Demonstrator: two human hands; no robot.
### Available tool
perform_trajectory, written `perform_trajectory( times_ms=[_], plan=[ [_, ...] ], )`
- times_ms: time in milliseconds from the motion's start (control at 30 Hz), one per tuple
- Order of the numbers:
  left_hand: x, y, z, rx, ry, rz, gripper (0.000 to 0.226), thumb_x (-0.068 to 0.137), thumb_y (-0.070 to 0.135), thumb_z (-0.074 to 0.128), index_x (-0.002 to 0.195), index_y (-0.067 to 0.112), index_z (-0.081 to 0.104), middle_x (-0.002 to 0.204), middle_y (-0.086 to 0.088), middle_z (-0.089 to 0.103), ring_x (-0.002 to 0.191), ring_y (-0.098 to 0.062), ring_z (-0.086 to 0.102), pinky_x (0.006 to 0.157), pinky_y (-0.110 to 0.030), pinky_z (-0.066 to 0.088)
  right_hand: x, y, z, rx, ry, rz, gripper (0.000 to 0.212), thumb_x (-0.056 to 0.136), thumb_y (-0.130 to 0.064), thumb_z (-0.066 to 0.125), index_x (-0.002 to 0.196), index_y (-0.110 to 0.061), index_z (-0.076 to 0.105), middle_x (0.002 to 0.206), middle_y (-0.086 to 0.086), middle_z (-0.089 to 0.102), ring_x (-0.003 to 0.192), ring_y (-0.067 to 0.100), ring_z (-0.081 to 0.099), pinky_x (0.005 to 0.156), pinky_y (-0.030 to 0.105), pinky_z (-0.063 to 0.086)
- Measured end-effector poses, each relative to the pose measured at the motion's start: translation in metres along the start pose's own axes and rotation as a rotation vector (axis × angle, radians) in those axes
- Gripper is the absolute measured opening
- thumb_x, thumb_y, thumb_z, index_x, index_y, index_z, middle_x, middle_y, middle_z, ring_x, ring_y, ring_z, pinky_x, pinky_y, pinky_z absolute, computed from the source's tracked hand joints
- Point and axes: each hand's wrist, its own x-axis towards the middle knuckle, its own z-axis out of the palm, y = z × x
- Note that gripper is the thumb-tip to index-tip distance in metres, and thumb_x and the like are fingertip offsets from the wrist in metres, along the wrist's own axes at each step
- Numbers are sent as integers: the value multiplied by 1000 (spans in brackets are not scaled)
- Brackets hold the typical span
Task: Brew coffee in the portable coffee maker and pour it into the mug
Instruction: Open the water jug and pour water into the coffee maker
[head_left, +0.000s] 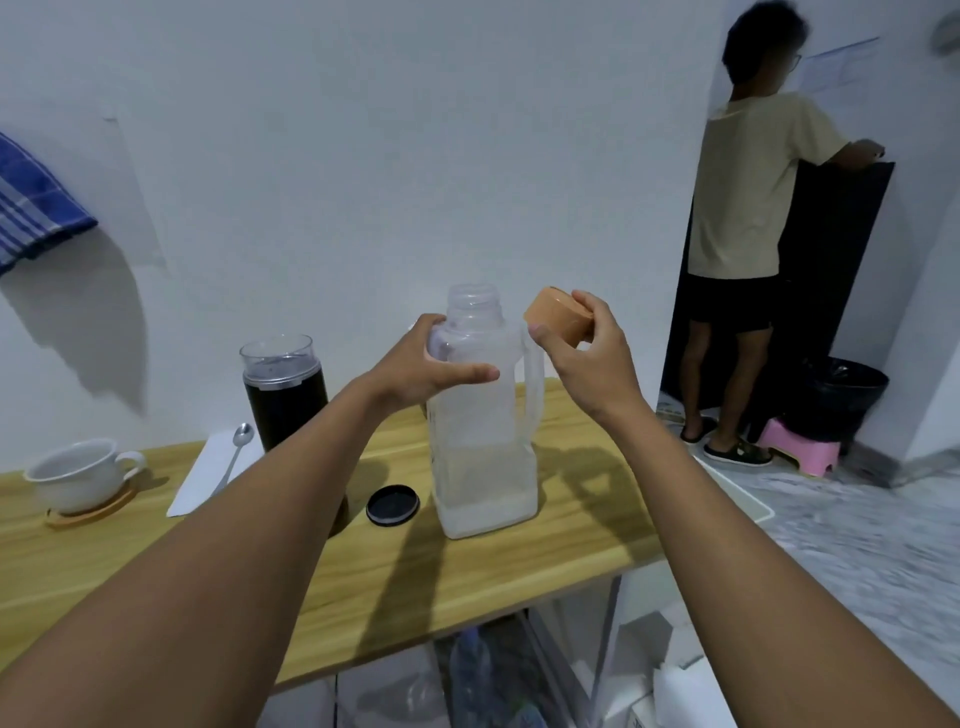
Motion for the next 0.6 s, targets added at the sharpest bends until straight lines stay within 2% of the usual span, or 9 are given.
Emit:
perform_trajectory(
  times_ms=[100,200,333,467,600],
  plan=[
    [-2,2,1,-12,-2,-14,91,67,34,92,141,18,41,124,9,58,105,0,60,66,-10,52,-22,30,-11,-116,-13,79,70,82,-43,74,142,-24,44,133,-9,52,112,9,52,91,24,41],
    [-3,3,0,-22,-4,-26,93,68,34,92,143,18,40,127,8,57,110,-3,61,74,-15,52,-41,64,-14,-235,-41,185,72,81,-41,73,143,-22,42,134,-1,53,113,16,53,90,29,43],
    [-3,4,0,-10,-14,-23,95,69,38,90,145,20,38,124,16,54,104,5,57,71,-11,50,-65,101,-7,-399,-214,361,71,80,-43,70,141,-26,39,133,4,54,112,25,55,94,43,49],
    [-4,5,1,-9,-15,-11,94,70,35,90,146,19,38,126,13,55,103,5,58,66,-8,51,-79,119,5,-517,-261,389,74,77,-52,66,142,-31,36,135,0,53,118,27,51,97,46,45],
    [-5,6,0,-27,-16,0,88,72,31,89,144,18,39,123,15,55,100,8,59,65,-7,51,-82,128,11,-620,-276,375,75,82,-55,63,145,-28,34,138,2,52,126,28,46,101,44,39]
  ],
)
